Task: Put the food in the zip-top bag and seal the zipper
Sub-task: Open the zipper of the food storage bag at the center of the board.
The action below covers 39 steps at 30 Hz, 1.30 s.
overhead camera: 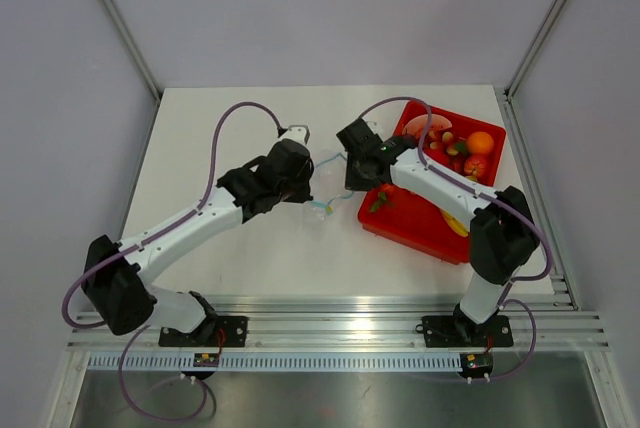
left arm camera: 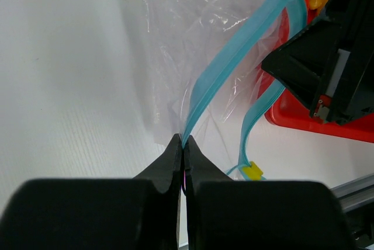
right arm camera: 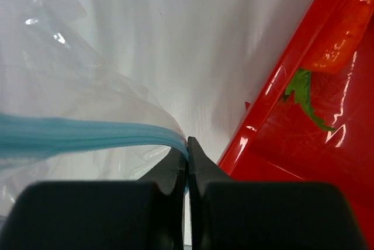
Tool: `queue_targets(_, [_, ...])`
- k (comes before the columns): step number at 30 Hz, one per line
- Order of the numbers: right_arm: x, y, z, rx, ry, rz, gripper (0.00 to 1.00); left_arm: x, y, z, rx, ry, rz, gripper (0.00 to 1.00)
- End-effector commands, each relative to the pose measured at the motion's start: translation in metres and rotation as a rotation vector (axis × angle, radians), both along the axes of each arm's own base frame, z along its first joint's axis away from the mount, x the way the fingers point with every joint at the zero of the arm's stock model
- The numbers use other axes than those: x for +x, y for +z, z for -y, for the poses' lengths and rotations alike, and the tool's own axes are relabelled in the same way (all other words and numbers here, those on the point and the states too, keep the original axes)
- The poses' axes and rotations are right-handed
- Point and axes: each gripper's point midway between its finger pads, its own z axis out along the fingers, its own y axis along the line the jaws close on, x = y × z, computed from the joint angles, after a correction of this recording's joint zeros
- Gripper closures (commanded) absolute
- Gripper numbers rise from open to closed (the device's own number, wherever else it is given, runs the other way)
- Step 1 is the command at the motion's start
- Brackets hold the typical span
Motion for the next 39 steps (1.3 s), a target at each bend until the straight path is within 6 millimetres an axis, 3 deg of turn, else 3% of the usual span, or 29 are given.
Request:
queue_targets(1, [0.016,0.026,-0.005,0.016,0.015,0.079,0.96,0.014,0.01,0.009,-0.005,0.018,0.01,1.0])
queue_targets(6, [0.018,0.033,-0.004,0.048,0.009,0.091,0.91,0.023,0.0,0.018,0.017,0.037,-0.026,1.0])
queue_targets(12, [0.018,0.027,0.002,0.067,-0.01,0.063,0.75,0.028,0.004,0.025,-0.004,0.041,-0.029,1.0])
queue_targets(13, [0.018,0.027,0.003,0.072,-0.018,0.064,0.65,0.028,0.005,0.026,-0.01,0.039,-0.027,1.0])
queue_targets(14, [0.017,0.023,0.006,0.07,-0.028,0.058,0.61,0.027,0.003,0.026,-0.007,0.034,-0.029,1.0])
queue_targets(16, [0.018,0.023,0.005,0.095,-0.04,0.06,0.61,0.027,0.003,0.028,-0.014,0.023,-0.029,1.0])
queue_targets(19, [0.015,0.022,0.004,0.132,-0.048,0.051,0.66,0.027,0.002,0.027,-0.012,0.022,-0.033,1.0])
queue_targets(25, [0.011,0.019,0.003,0.158,-0.05,0.043,0.99,0.031,-0.002,0.028,-0.002,0.012,-0.045,1.0])
queue_targets(31, [0.022,0.001,0.032,0.082,-0.081,0.019,1.0,0.028,-0.01,0.018,0.073,-0.019,-0.053,1.0])
queue_targets(34, [0.024,-0.011,0.041,0.045,-0.08,0.002,1.0,0.028,-0.004,0.017,0.072,-0.02,-0.043,1.0])
queue_targets(39, [0.03,-0.015,0.036,0.041,-0.059,-0.012,1.0,0.037,0.014,0.014,0.056,0.035,0.001,1.0])
